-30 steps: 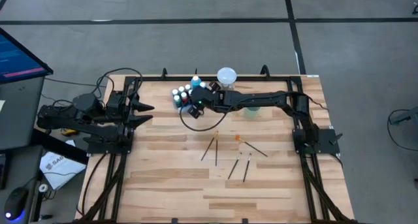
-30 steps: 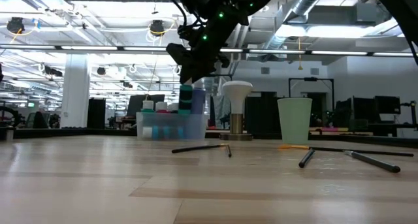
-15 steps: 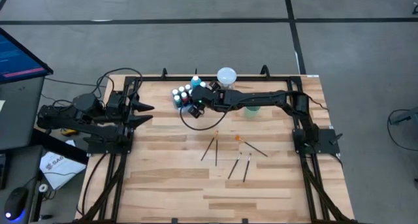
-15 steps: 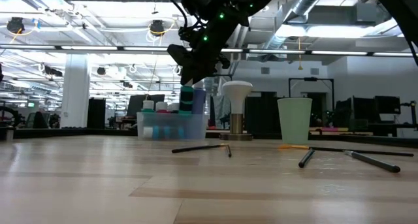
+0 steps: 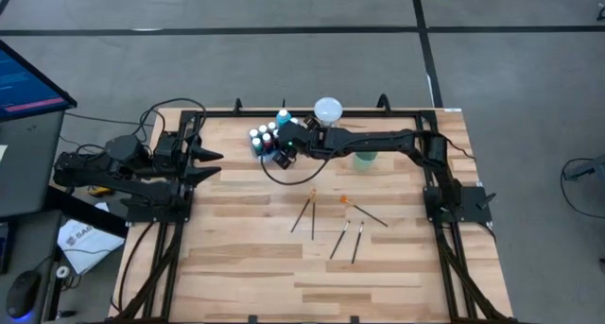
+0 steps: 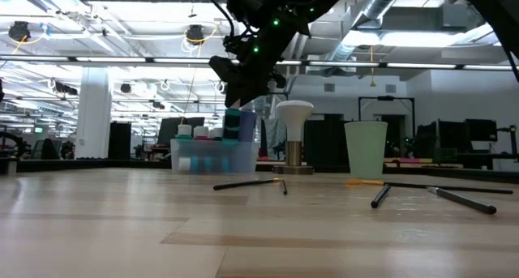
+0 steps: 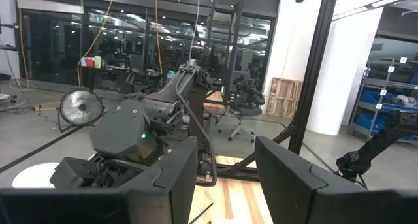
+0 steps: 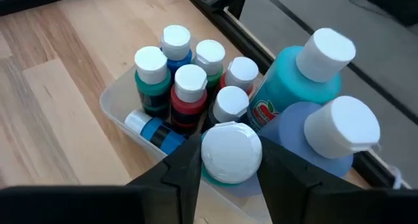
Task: Pick & Place Paint Supplies
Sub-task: Put the small light green paint bottle into the transparent bin, then put the right gold paint brush into the cup
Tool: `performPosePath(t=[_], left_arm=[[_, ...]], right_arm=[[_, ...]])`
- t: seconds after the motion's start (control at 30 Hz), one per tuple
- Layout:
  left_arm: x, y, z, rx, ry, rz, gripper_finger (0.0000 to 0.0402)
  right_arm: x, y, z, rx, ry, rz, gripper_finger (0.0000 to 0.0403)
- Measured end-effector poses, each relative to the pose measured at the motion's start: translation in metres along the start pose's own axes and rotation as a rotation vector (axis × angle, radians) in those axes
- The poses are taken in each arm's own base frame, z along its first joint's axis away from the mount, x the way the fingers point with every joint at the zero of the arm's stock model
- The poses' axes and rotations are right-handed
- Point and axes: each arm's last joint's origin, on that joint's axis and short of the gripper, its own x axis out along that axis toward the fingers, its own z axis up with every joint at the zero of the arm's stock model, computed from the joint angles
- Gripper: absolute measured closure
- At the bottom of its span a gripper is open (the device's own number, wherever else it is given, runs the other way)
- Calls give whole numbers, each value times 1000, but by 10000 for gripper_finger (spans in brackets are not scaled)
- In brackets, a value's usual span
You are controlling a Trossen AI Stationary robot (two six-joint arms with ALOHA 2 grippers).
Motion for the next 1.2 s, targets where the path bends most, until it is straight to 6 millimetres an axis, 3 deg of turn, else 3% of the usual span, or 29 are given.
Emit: performPosePath(t=[0.37, 0.57, 0.7, 0.87, 1.03, 1.2], left_arm=[[0, 0, 0, 0, -1, 5, 252], [0, 0, 0, 0, -1, 4, 252], [0, 0, 0, 0, -1, 4, 252], [0, 0, 0, 0, 0, 4, 252], [-1, 0, 1, -9, -6, 1, 252], [-12, 1, 6, -1, -51, -21, 252]], right_arm=[[19, 7, -16, -21, 82, 59, 239], [4, 8, -10, -26, 71, 83, 197], [-27, -1, 4, -29, 48, 94, 174], [-87, -12, 18, -44, 39, 120, 169], [-144, -16, 0, -46, 215, 109, 179], [-178, 4, -32, -139, 409, 78, 185]])
